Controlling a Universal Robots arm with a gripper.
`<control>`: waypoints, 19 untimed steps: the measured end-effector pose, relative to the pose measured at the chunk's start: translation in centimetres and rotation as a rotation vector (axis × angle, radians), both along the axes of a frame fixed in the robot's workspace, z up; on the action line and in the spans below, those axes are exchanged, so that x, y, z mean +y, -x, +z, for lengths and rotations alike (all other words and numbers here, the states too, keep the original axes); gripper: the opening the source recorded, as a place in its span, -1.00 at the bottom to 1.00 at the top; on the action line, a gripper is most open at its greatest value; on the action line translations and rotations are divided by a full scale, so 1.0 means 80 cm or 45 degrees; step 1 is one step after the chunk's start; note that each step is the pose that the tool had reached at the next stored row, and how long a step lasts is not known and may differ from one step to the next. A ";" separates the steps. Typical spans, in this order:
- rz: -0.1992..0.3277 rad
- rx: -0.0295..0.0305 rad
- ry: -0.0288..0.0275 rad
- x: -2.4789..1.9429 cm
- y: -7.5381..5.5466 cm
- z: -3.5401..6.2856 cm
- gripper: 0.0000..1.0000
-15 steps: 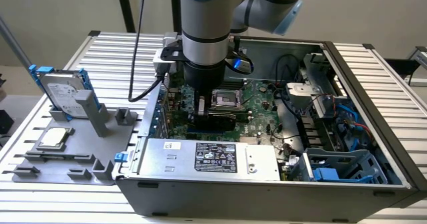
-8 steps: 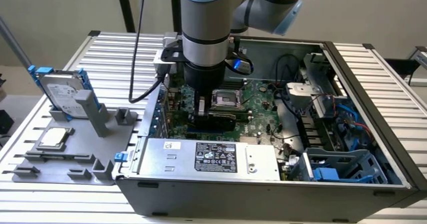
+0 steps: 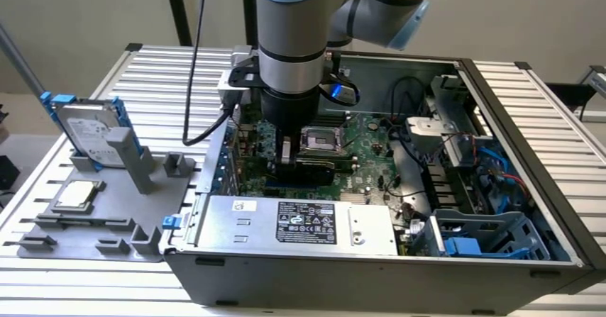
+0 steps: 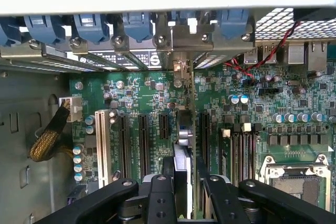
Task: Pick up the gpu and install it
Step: 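Insert the gpu into the slot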
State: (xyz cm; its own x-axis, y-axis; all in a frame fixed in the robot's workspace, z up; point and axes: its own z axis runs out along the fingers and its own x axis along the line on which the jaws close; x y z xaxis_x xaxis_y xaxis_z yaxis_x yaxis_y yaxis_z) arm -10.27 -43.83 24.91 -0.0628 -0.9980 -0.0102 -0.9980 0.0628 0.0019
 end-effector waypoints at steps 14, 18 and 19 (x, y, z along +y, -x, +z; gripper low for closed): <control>0.001 0.0000 -0.0003 -0.0047 0.000 0.000 -0.47; 0.001 0.0001 0.0002 -0.0042 0.000 0.000 -0.47; 0.001 0.0001 0.0003 -0.0037 0.000 0.000 -0.47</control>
State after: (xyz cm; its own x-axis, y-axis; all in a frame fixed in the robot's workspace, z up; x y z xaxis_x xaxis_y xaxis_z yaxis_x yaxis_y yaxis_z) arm -10.27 -44.13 24.87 -0.0620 -0.9980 -0.0099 -0.9981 0.0620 0.0020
